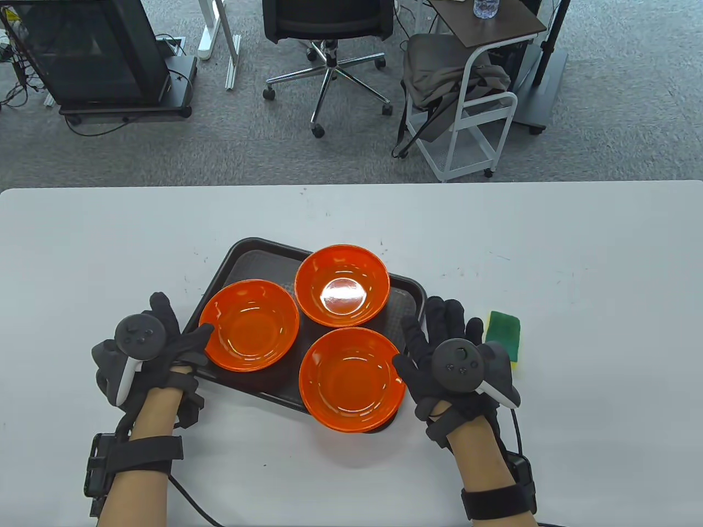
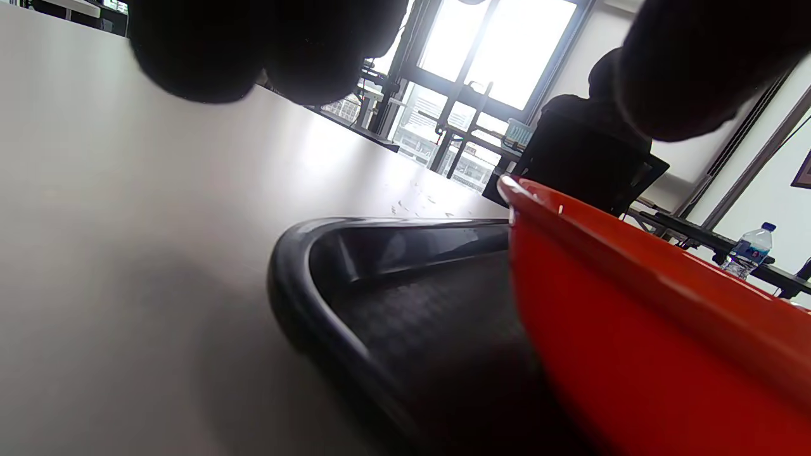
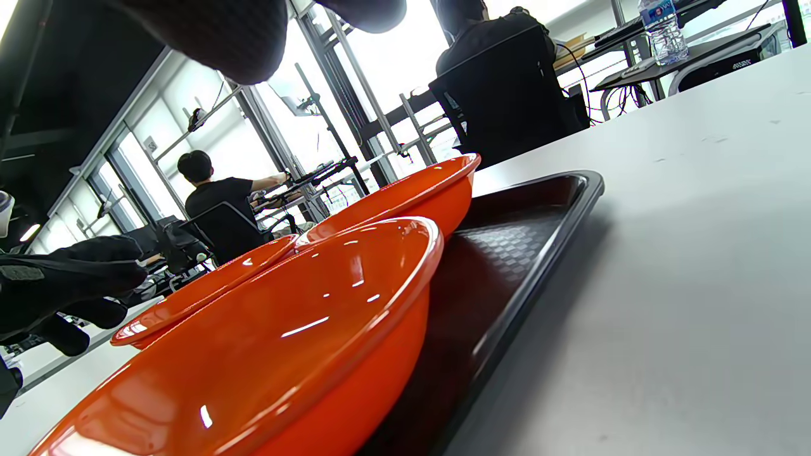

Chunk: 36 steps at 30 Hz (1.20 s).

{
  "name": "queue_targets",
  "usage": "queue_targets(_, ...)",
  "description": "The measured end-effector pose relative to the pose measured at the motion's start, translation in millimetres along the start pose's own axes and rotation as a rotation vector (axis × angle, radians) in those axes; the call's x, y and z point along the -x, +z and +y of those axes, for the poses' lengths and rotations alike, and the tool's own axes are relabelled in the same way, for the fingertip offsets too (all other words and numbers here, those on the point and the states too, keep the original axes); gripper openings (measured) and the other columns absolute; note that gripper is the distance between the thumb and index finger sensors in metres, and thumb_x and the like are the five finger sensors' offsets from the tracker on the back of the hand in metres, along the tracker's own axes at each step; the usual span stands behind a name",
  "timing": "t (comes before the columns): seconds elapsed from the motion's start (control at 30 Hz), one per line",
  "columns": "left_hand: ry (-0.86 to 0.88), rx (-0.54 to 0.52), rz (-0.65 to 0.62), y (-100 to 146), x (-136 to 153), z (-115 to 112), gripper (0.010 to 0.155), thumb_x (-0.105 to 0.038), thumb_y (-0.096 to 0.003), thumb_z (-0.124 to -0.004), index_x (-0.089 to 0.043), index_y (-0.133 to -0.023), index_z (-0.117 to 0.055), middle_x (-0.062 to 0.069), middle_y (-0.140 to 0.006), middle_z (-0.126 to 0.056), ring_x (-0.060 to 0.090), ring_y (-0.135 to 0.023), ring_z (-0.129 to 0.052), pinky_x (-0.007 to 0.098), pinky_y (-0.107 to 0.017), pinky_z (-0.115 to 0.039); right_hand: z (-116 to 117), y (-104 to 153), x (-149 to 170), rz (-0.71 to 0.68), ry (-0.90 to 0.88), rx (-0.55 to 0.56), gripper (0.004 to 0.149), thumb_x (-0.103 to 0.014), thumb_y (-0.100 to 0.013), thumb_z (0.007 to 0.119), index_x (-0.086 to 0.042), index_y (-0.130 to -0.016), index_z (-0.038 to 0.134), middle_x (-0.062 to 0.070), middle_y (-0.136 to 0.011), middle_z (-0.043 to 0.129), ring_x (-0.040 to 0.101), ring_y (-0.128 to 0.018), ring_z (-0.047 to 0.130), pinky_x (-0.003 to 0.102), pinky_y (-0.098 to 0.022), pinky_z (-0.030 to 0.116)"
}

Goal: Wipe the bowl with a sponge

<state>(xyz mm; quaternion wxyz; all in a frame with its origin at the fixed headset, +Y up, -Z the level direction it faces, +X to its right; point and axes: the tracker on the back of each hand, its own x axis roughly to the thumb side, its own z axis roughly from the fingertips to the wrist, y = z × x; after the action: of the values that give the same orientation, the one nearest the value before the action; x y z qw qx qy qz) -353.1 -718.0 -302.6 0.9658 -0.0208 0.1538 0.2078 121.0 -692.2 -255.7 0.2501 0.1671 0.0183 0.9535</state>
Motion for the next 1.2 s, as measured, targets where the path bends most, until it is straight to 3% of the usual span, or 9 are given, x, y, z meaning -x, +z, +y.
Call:
queue_targets(0.23, -0.044, 0.047, -0.009, -3.3, -7.8, -13.0, 0.092, -0.066, -0.0459, -0.088, -0.022, -0.112, -0.04, 0.011, -0.081, -0.086, 0.028, -0.047, -0.098, 0.04, -0.032, -0.086, -0.8, 0.1, 1.2, 0.009, 0.001, -0.004, 0.065, -0.049, -0.059, 0.068, -0.015, -0.106, 0.036, 0.024, -0.11, 0.005, 0.054, -0.096, -0.001, 0.074, -0.055, 0.002)
queue_targets(0.4, -0.123, 0.077, 0.003, -4.7, -9.1, -27.1, 0.091, -0.064, -0.0455, -0.088, -0.014, -0.108, -0.046, 0.01, -0.072, -0.095, 0.025, -0.038, -0.104, 0.038, -0.026, -0.09, -1.0, 0.2, 1.6, 0.014, 0.001, -0.009, 0.065, -0.049, -0.059, 0.068, -0.015, -0.106, 0.037, 0.024, -0.11, 0.005, 0.054, -0.096, -0.001, 0.074, -0.055, 0.002)
queue_targets(0.63, 0.191, 0.147, 0.009, -9.4, -0.4, -42.6, 0.082, -0.053, -0.0466, -0.09, -0.009, -0.105, -0.053, 0.006, -0.063, -0.102, 0.019, -0.023, -0.105, 0.035, -0.018, -0.092, -1.4, 0.2, 2.6, 0.021, -0.001, -0.009, 0.065, -0.049, -0.059, 0.068, -0.015, -0.105, 0.037, 0.024, -0.11, 0.005, 0.054, -0.096, -0.001, 0.074, -0.055, 0.002)
queue_targets(1.0, 0.319, 0.169, 0.02, -9.8, 4.2, -45.0, 0.077, -0.043, -0.0475, -0.089, -0.007, -0.104, -0.052, 0.007, -0.067, -0.102, 0.017, -0.022, -0.108, 0.033, -0.017, -0.094, -2.2, 0.0, 3.6, 0.025, -0.002, -0.01, 0.065, -0.049, -0.059, 0.068, -0.015, -0.106, 0.037, 0.024, -0.11, 0.005, 0.054, -0.096, -0.001, 0.074, -0.055, 0.002)
queue_targets(1.07, 0.373, 0.147, 0.037, -8.6, 5.5, -38.3, 0.075, -0.038, -0.0472, -0.09, -0.007, -0.104, -0.051, 0.009, -0.067, -0.101, 0.02, -0.032, -0.111, 0.035, -0.02, -0.094, -3.8, 0.2, 4.7, 0.026, -0.008, -0.004, 0.065, -0.049, -0.059, 0.068, -0.015, -0.105, 0.037, 0.024, -0.11, 0.005, 0.054, -0.096, -0.001, 0.074, -0.055, 0.002)
queue_targets(1.2, 0.388, 0.119, 0.024, -5.6, 6.6, -22.9, 0.074, -0.038, -0.0472, -0.09, -0.008, -0.104, -0.052, 0.008, -0.067, -0.101, 0.021, -0.032, -0.111, 0.035, -0.021, -0.094, -10.8, 2.1, 12.5, 0.046, -0.027, 0.029, 0.065, -0.049, -0.059, 0.068, -0.015, -0.106, 0.037, 0.024, -0.11, 0.005, 0.054, -0.096, -0.001, 0.074, -0.055, 0.002)
